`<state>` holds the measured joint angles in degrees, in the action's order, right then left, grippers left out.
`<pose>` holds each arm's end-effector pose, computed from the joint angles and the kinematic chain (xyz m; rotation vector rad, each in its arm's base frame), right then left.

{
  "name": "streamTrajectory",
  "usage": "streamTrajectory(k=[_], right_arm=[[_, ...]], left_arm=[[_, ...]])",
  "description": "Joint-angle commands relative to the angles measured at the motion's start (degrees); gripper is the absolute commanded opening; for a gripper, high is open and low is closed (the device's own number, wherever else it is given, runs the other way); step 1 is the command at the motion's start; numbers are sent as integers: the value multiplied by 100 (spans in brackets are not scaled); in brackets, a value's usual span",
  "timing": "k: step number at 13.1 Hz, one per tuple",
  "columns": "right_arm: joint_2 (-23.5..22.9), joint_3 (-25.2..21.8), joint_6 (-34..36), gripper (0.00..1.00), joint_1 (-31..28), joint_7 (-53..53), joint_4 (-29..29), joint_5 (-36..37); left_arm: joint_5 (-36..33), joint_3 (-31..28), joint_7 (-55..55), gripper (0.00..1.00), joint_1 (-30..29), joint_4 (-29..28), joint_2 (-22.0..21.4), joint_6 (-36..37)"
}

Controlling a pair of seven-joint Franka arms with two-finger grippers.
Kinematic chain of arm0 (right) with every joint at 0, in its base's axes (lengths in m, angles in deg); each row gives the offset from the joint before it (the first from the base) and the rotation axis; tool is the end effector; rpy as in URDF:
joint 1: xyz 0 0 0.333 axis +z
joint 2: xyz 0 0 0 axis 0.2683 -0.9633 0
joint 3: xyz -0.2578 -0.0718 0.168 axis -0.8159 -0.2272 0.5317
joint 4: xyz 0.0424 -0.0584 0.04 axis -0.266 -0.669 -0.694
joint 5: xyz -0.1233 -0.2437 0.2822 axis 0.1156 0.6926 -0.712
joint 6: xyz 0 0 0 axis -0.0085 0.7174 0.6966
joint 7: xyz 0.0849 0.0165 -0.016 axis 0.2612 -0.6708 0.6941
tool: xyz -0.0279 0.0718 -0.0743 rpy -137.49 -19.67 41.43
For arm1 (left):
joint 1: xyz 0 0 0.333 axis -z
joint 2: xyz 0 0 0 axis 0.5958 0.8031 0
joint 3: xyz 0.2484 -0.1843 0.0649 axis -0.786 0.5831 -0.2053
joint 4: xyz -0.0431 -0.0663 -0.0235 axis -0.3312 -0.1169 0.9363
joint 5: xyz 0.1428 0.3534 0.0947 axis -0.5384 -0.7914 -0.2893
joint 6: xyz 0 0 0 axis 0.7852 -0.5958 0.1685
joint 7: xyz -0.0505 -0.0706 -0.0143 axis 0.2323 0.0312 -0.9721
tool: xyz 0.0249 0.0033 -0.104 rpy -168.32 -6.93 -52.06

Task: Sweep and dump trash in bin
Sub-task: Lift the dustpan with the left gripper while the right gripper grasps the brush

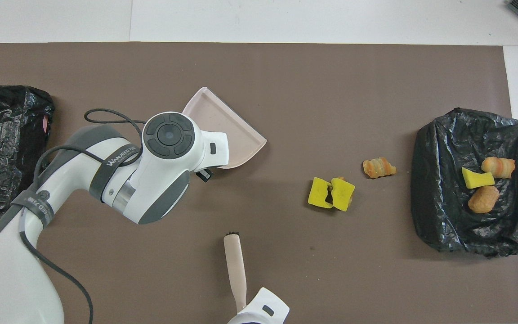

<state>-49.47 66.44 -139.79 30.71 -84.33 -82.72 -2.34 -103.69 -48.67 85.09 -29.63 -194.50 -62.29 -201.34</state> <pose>0.2379 0.4082 0.3865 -3.0485 -0.1571 0.4097 0.5432 -0.2971 0.3871 -2.7534 1.2348 -0.0102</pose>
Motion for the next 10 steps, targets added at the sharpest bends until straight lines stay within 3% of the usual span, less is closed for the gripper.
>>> streamTrajectory(k=[1, 4, 10], right_arm=[[608, 28, 760, 0, -512, 306, -83, 263], [934, 28, 1332, 0, -1118, 535, -74, 552], [724, 45, 1553, 0, -2681, 990, -65, 1940]], left_arm=[[-52, 21, 847, 0, -61, 7, -93, 347], [-61, 12, 1935, 0, -61, -55, -154, 428], [-61, 381, 1973, 0, 0, -187, -277, 717]])
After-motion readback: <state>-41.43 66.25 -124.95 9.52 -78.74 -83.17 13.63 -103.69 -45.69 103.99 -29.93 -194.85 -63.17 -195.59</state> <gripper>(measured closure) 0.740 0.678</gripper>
